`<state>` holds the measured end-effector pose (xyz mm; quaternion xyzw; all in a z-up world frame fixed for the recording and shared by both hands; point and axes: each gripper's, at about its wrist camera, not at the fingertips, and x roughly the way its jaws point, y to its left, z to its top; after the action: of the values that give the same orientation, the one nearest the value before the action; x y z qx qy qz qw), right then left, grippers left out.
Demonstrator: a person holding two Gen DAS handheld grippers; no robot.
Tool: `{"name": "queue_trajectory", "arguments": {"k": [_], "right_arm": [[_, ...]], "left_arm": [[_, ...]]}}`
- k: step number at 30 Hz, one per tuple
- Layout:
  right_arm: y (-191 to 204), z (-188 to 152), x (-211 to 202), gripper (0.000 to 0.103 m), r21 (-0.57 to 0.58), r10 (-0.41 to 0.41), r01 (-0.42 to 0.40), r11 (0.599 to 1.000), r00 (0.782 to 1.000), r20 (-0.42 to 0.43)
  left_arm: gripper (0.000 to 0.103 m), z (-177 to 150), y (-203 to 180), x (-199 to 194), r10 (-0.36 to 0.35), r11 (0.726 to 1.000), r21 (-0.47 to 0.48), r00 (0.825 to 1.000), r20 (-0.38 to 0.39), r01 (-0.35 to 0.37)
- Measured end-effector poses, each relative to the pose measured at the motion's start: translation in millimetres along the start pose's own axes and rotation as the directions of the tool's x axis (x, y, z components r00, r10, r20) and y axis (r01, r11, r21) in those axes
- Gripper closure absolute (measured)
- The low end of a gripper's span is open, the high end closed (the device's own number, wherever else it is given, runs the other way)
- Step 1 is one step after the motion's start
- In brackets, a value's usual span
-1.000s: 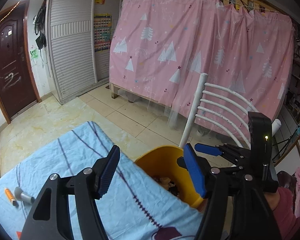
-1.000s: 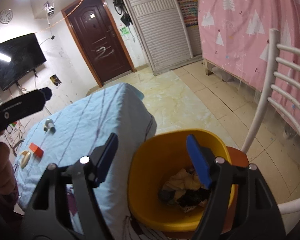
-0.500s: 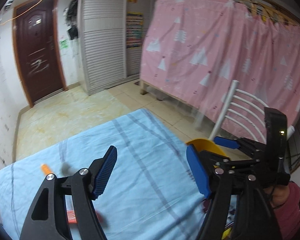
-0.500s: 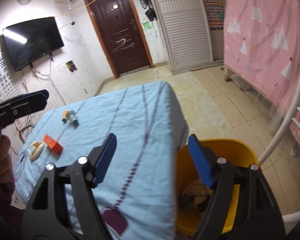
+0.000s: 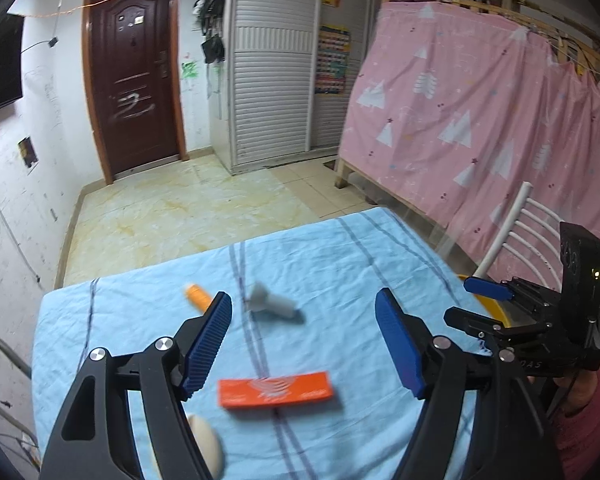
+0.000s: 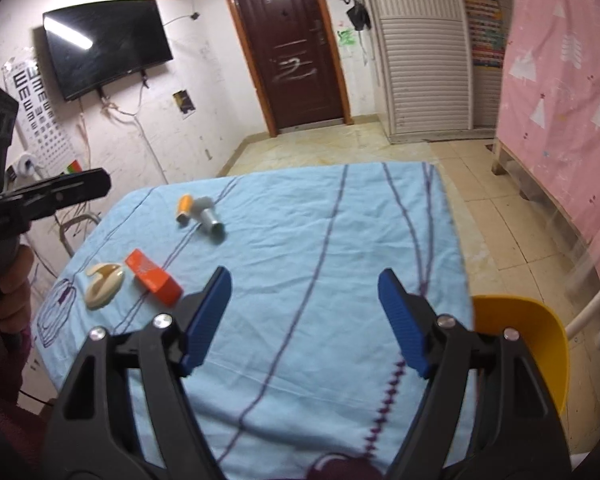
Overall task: Collect trash
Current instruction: 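Move both open tools back over the bed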
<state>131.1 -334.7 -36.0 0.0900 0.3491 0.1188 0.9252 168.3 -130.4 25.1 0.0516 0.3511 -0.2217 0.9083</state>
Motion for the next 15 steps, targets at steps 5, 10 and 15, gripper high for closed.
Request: {"name": "queue_trajectory", "arguments": {"k": [5,10,15], "right_arm": [[25,3,15,0.028,-0.049,0.037,-0.038,0.998,0.999,-0.028],[43,4,28,0.027,-0.081,0.066,-0.070,0.994,0.996,-0.056],[59,5,42,0.027,-0.108,0.085,-0.094,0.990,0.993,-0.085]], "left_arm": [[0.037,-16,25,-3,0.034,0.999,-0.020,0.999,-0.026,-0.034],[0.037,-38,45,-1,0.058,0.998,-0.031,0.995,-0.076,-0.061],[0.037,-57,60,3,0.069,0.996,-0.040,0.990,-0.121,-0.074]]}}
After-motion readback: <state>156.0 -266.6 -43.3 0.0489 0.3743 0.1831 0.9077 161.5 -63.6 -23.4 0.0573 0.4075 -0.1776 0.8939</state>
